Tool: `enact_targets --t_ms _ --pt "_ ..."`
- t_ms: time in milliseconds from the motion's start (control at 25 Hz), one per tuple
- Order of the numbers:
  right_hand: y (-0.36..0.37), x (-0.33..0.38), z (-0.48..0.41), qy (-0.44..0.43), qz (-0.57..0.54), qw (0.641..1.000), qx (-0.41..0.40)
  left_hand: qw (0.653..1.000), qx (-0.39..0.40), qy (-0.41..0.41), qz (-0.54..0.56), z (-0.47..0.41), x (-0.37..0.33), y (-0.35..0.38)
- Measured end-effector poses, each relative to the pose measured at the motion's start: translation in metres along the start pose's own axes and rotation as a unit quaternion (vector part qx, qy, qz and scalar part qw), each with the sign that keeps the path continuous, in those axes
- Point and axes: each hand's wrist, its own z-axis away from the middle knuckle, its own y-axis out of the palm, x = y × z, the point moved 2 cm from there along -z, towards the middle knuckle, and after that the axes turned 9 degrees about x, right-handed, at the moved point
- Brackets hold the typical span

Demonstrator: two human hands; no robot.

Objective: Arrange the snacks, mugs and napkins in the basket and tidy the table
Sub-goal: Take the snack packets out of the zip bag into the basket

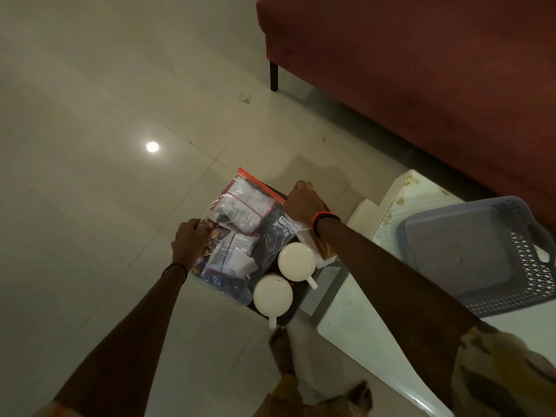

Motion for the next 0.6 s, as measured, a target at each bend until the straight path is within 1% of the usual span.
enact_targets --t_ms 120,240,360,480,600 --pt "0.003 0.006 -0.005 -0.003 0.005 1.000 -0.007 0.999 -0.032 0.021 0.010 -0.002 0.001 -0.005" --pt "-0.002 0.017 0.002 -0.013 -0.010 1.000 -0.025 0.997 -0.062 0.015 0.053 0.003 0.004 -0.011" --pt "-0.009 0.029 0.020 -0.022 -0.049 0.998 -0.044 0.991 -0.102 0.003 0.091 0.020 0.010 -0.019" --pt "-0.018 0.044 0.048 -0.028 -0.162 0.985 -0.052 0.982 -0.145 -0.008 0.123 0.045 0.007 -0.034" --pt "-0.033 0.058 0.080 -0.035 -0.273 0.959 -0.069 0.969 -0.191 0.002 0.159 0.072 -0.011 -0.057"
